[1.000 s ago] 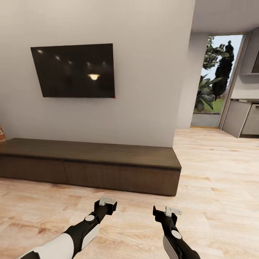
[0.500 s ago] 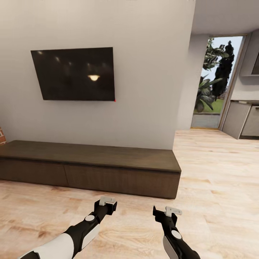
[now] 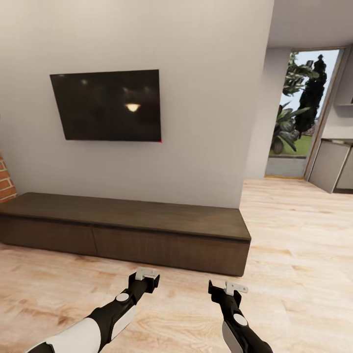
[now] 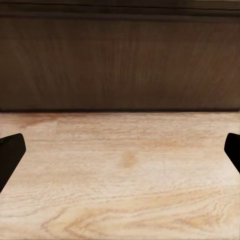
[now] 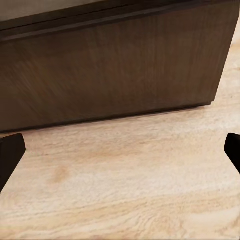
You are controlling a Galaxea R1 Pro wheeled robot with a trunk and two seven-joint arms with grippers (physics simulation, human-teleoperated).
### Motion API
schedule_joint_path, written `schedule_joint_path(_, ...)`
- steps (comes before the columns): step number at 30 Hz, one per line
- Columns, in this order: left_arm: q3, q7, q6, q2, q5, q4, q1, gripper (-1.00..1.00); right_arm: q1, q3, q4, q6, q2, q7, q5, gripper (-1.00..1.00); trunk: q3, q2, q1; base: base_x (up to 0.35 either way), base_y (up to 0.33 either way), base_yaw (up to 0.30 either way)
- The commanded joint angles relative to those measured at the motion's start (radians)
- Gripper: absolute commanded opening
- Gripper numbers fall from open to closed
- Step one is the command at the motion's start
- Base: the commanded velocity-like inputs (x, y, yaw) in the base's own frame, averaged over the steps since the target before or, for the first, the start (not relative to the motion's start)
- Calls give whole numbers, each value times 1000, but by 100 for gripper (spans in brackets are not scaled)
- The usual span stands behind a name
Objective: Place each of the two pumpkins and all three candles from the living room inside a cabinet in the living room (use any cabinet), then make sure every cabinet is closed, and position the cauldron so it is next to a table in the living room.
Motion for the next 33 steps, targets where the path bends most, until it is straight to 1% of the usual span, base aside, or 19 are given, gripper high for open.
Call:
schedule_joint_path(1,-9,7,-4,0,5,0,-1,100,-1,6,0,-5,-1,-5,-10,100,2,7,-4,0,0,46)
schedule_joint_path(9,-10,7,-4,0,5,0,-1,100,-1,5,0,-5,-2,-5,-10,100,27,63,-35,0,0,13)
schedule_joint_path(19,-7,8,-5,0,6,0,0,100,-1,1,0,-4,-3,-5,-10,100,64,133,-73,0,0,-118)
schedule_joint_path(33,-5,10,-6,0,6,0,-1,100,-1,0,0,-5,-3,-5,-10,100,108,231,-127,0,0,-11)
